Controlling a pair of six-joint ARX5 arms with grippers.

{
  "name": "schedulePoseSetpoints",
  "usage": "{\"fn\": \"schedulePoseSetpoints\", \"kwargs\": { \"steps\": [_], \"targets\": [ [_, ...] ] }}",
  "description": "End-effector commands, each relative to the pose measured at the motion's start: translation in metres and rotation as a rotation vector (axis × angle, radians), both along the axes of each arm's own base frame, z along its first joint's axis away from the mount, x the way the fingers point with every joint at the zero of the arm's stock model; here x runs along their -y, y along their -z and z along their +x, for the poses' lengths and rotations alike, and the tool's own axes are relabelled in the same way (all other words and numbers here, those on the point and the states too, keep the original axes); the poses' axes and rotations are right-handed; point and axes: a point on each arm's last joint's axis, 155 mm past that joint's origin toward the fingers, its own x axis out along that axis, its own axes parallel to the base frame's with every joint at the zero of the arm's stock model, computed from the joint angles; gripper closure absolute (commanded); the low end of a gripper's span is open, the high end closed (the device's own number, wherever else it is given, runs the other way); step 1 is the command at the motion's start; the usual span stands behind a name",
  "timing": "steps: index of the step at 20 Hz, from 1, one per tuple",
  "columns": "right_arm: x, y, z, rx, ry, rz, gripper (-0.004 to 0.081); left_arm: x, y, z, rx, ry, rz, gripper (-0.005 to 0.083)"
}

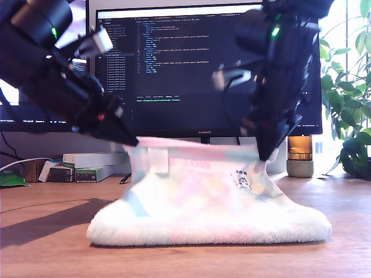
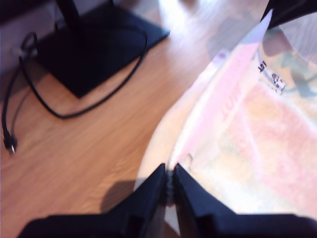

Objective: Fold the tea towel to a neat square and place it to the right

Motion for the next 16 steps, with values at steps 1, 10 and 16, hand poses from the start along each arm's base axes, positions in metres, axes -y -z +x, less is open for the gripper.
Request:
{"fn": "schedulePoseSetpoints", "kwargs": {
  "steps": [1,10,16],
  "targets": [
    [0.036,0.010,0.009,0.003,0.086,-0.069,0.0782,-0.030,0.010,0.015,-0.005,-0.089,0.036,0.0797],
    [0.029,0.015,0.022,0.033,0.083,-0.032,0.0782,-0.027,0.040,0.028,-0.015,-0.093,0.041,0.0797],
    [0.025,0.015,0.021,0.032,0.109,-0.003,0.0627,-0.026,0.035,0.033,0.011,-0.096,0.029,0.0661]
  ]
}}
